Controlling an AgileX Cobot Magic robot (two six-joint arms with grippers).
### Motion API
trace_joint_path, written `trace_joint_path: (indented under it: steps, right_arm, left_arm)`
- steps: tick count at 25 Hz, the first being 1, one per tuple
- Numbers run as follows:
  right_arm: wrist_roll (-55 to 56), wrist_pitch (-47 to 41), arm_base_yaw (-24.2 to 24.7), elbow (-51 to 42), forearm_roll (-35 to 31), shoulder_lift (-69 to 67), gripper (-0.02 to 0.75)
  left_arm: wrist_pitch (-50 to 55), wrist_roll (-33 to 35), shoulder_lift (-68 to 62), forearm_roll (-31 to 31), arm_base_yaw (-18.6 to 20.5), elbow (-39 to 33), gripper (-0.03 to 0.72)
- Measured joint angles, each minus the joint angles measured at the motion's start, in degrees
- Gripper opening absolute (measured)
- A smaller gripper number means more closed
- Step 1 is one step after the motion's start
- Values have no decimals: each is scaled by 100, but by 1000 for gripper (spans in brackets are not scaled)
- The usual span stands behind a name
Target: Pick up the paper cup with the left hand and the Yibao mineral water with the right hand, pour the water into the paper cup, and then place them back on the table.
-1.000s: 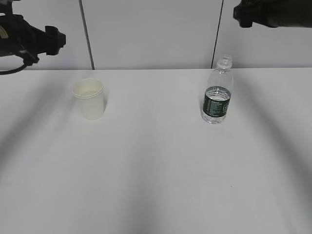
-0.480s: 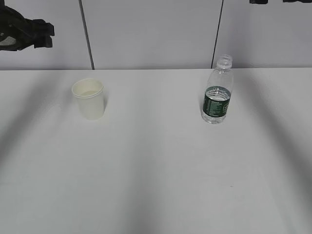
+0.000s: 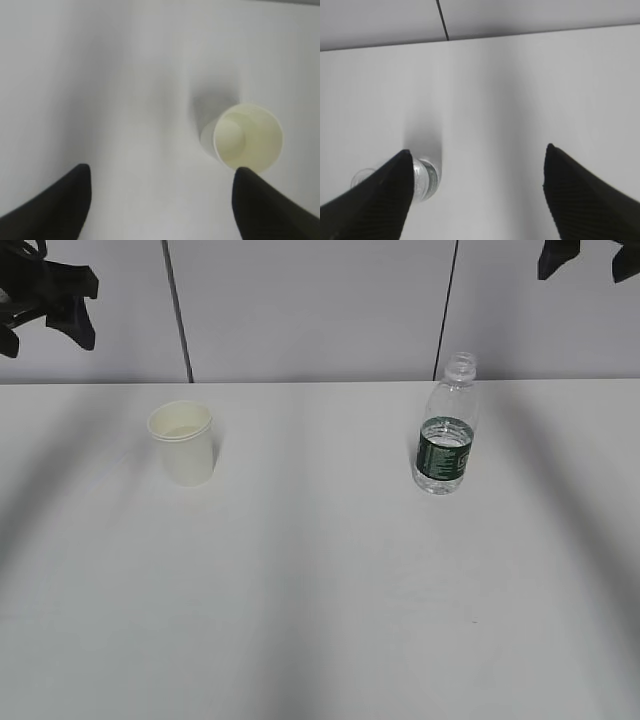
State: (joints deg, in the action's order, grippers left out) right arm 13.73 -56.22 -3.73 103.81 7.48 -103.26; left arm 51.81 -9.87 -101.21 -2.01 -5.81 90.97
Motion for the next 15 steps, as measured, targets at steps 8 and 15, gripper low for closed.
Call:
trace_joint_path:
  steps: [8,15]
  right_arm:
    - [-251,-1419,0,693,-360,0,591]
    - [-545,-1531,0,702,-557,10,590]
  left_arm:
    - [1453,226,0,378,0,212,518]
    - [1883,392,0,384,0,212,517]
